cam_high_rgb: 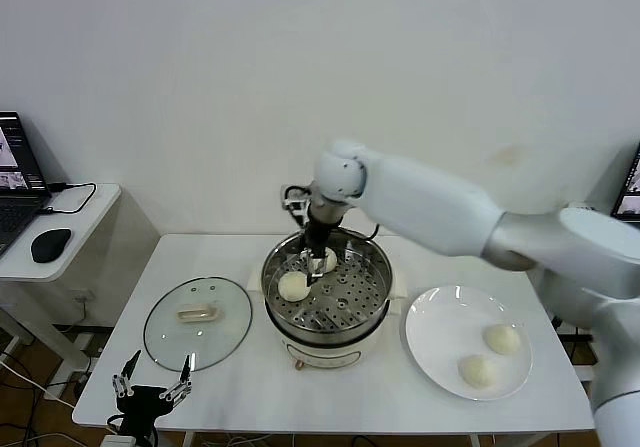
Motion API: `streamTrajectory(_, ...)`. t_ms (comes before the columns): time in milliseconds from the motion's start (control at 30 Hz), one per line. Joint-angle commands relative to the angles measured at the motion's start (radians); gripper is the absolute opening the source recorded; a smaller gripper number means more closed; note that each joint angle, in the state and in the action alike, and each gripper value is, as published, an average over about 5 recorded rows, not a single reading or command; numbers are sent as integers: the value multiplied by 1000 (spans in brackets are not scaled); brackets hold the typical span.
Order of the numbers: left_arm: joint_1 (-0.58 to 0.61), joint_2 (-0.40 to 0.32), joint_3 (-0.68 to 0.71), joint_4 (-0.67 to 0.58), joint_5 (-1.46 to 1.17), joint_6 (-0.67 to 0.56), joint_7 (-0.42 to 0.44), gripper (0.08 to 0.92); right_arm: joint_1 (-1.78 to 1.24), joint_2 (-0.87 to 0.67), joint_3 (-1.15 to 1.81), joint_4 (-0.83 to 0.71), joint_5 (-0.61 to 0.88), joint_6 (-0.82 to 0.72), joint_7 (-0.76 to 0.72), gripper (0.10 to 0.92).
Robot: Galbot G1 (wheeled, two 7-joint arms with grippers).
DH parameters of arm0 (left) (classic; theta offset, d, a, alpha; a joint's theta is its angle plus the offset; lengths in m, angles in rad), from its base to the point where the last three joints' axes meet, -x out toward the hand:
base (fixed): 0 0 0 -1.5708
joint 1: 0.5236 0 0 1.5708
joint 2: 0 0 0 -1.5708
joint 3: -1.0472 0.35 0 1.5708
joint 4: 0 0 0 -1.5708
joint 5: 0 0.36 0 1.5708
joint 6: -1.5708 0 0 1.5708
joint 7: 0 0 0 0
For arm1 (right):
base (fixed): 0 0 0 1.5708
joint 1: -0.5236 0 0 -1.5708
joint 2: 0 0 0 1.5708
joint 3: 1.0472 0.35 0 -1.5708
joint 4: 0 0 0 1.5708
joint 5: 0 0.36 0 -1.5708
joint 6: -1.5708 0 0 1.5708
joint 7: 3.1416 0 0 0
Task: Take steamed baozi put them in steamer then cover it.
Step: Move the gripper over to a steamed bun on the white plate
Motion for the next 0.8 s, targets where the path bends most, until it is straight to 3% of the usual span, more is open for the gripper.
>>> streamTrajectory(33,2,3,3,-4,0,2,3,823,97,-304,18,220,28,50,-55,823)
streamTrajectory(200,8,8,11,-6,-5,6,9,823,48,-531,41,350,-55,110,-96,823)
streamTrajectory(367,12,5,22,-8,-8,15,14,823,-195,-685,175,438,-185,154,-105,823)
streamTrajectory(800,52,0,29,-3,10,16,14,823,-589,-737,309,422,-463,275,-96,823)
